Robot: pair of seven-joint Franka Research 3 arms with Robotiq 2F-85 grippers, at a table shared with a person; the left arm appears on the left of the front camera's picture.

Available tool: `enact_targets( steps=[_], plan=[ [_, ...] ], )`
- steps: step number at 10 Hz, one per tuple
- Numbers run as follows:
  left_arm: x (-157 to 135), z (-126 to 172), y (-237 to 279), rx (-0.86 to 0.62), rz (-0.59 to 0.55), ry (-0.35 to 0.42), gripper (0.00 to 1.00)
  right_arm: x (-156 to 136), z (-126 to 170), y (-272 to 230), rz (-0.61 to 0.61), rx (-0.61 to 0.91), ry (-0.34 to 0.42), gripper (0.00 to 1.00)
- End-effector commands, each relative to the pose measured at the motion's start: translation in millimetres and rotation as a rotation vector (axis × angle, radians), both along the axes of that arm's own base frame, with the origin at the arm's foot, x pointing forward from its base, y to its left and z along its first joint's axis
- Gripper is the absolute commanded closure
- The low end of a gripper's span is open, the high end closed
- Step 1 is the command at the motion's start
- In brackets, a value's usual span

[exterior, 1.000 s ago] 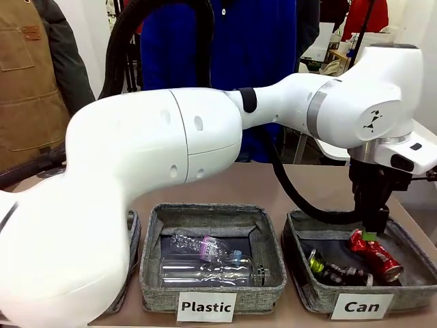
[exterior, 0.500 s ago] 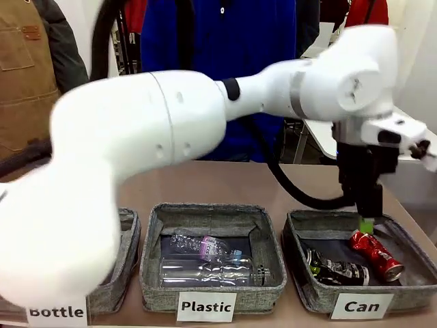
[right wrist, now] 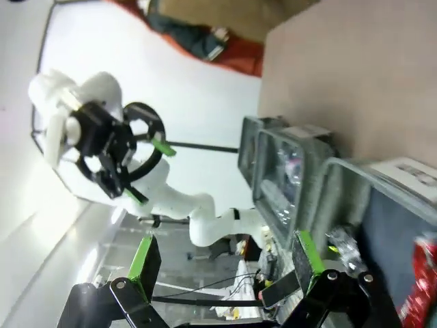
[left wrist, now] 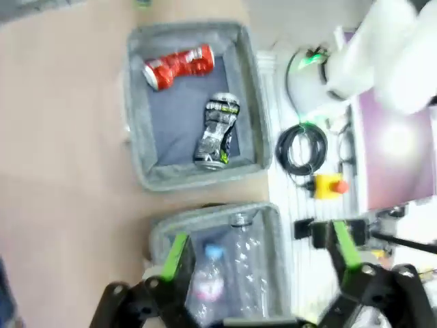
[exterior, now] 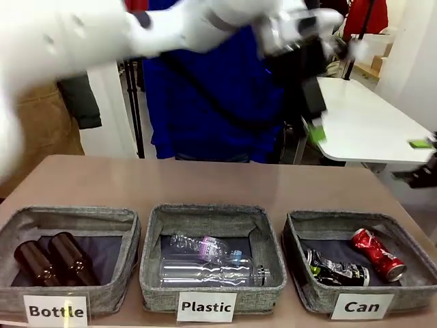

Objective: Sort the can waste into the basket.
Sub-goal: Pick up the can waste from the table and place it in the right Fabric basket.

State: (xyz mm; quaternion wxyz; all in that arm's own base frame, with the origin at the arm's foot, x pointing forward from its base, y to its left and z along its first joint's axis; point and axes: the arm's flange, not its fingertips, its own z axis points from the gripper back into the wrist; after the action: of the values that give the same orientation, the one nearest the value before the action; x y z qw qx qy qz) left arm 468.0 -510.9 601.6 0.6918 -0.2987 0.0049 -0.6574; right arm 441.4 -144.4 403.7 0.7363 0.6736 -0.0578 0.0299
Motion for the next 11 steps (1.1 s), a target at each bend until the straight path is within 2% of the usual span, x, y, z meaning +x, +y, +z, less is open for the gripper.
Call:
enact_targets(
  steps=[1,2,3,4,5,6,7,9,10,11],
  plan=[
    [-79,-77,206,-0.163,0.156,0.074,0.0,20,12,57,0.041,-0.052,0.026,0.0],
    [-86,-81,266,-0.204,0.226,0.127,0.0,16,17,100,0.09,-0.036,0.052,0.0],
    [-85,-102,314,-0.279,0.281,0.159,0.0,20,13,129,0.111,-0.056,0.07,0.0],
    [-90,-117,365,-0.338,0.37,0.199,0.0,17,8,162,0.113,-0.068,0.096,0.0],
    [-97,-145,419,-0.393,0.453,0.268,0.0,14,-1,188,0.089,-0.045,0.143,0.0],
    [-103,-163,468,-0.431,0.524,0.336,0.0,13,-1,205,0.052,-0.045,0.15,0.0],
    [-111,-183,509,-0.51,0.532,0.398,0.0,15,2,213,0.039,0.001,0.156,0.0],
    [-144,-231,570,-0.487,0.669,0.524,0.0,18,11,206,-0.023,0.054,0.179,0.0],
    [-158,-245,588,-0.513,0.712,0.562,0.0,20,20,192,-0.004,0.067,0.184,0.0],
    [-171,-259,602,-0.59,0.75,0.551,0.0,25,26,174,-0.008,0.046,0.162,0.0]
  ],
)
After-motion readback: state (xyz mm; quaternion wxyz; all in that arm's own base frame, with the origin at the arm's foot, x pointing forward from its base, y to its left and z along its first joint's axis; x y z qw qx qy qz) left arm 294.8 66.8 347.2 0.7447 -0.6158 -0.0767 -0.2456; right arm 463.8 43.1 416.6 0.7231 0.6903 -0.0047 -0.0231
